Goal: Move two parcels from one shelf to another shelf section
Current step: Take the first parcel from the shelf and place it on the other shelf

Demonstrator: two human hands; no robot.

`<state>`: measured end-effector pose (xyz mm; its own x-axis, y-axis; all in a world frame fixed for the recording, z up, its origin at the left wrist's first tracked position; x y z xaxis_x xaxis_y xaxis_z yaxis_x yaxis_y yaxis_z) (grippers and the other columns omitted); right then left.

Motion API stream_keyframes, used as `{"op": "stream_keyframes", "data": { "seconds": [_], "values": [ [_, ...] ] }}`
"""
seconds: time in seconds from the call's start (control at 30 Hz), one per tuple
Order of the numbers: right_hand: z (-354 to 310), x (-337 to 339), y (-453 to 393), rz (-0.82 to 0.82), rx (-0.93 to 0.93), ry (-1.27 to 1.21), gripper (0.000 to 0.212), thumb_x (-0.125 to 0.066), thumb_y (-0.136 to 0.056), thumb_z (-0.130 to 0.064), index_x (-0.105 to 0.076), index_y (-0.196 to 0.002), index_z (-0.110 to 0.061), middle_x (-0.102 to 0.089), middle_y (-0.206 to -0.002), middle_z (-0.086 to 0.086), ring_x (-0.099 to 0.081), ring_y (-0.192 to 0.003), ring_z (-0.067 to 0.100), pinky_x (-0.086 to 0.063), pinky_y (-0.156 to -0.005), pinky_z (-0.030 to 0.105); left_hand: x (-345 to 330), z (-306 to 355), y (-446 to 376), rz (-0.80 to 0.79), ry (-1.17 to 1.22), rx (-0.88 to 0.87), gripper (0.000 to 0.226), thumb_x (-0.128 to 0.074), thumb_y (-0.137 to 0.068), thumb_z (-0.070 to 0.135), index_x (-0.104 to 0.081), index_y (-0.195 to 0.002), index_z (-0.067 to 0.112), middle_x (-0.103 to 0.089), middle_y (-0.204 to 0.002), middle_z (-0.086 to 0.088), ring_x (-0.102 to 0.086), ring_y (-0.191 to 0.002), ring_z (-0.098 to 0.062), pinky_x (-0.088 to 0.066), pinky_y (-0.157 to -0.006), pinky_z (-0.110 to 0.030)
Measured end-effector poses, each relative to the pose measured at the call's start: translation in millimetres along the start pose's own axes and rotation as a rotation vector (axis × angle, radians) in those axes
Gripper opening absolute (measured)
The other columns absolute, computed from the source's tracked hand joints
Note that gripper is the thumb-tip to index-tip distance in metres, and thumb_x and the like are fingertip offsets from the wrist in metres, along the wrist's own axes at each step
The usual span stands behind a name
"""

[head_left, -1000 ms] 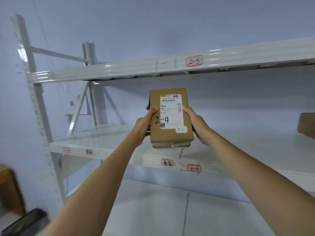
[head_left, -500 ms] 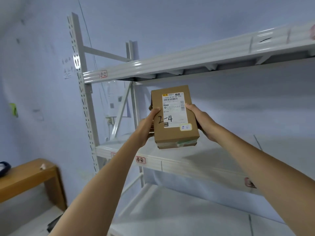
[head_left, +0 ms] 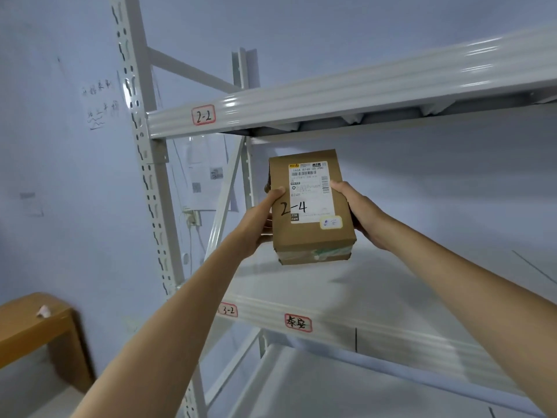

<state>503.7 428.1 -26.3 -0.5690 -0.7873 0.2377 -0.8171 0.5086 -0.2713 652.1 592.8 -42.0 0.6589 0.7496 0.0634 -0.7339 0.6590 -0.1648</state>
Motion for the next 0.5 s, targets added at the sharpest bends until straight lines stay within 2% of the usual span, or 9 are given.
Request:
{"op": "stream_keyframes", "data": {
  "seconds": [0.17,0.23,0.33,0.4,0.5],
  "values": [
    [2,-16,12,0.111,-0.048,0.000,0.046,-0.041,-0.101,-0.063,-0.073,-0.114,-0.031,-0.080,-0.115,0.004,-0.076,-0.106,0.027,-0.057,-0.083,0.032,14,-5,-19,-0.155,-0.005,0.008,0.064,-0.063,-0.085,0.066,-0.069,-0.124,0.016,-0.078,-0.116,-0.014,-0.075,-0.103,-0.033,-0.060,-0.085,-0.037],
    [2,-24,21,0.164,-0.061,-0.004,0.046,-0.042,-0.101,-0.063,-0.073,-0.115,-0.031,-0.081,-0.115,0.003,-0.076,-0.107,0.026,-0.056,-0.082,0.031,17,-11,-21,-0.219,-0.004,0.011,0.065,-0.062,-0.084,0.066,-0.070,-0.123,0.015,-0.078,-0.116,-0.014,-0.075,-0.101,-0.033,-0.060,-0.083,-0.037],
    [2,-39,36,0.245,-0.083,-0.011,0.042,-0.044,-0.102,-0.061,-0.073,-0.112,-0.032,-0.081,-0.115,0.002,-0.076,-0.107,0.025,-0.056,-0.083,0.030,23,-19,-20,-0.280,0.012,0.015,0.063,-0.062,-0.083,0.067,-0.072,-0.118,0.015,-0.077,-0.114,-0.016,-0.073,-0.084,-0.025,-0.056,-0.076,-0.034],
    [1,-49,43,0.288,-0.094,-0.010,0.039,-0.045,-0.102,-0.060,-0.073,-0.110,-0.034,-0.081,-0.115,0.002,-0.076,-0.108,0.025,-0.056,-0.086,0.031,28,-23,-20,-0.318,0.032,0.020,0.061,-0.064,-0.083,0.066,-0.073,-0.114,0.015,-0.078,-0.110,-0.015,-0.073,-0.083,-0.024,-0.058,-0.081,-0.037],
    [-4,-58,57,0.340,-0.107,-0.008,0.037,-0.048,-0.101,-0.059,-0.073,-0.110,-0.034,-0.080,-0.116,0.003,-0.075,-0.108,0.026,-0.056,-0.090,0.033,31,-24,-15,-0.347,0.069,0.029,0.058,-0.066,-0.084,0.063,-0.073,-0.114,0.013,-0.078,-0.109,-0.014,-0.074,-0.092,-0.027,-0.058,-0.094,-0.041]
  ]
}}
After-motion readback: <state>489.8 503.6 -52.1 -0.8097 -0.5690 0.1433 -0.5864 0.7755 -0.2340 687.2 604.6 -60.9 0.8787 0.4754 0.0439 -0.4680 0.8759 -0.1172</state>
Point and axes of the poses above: each hand's wrist, its own y-axis away from the middle knuckle, its own x-axis out of the back of the hand, z = x × y, the point moved 3 cm from there along -y, towards the middle knuckle
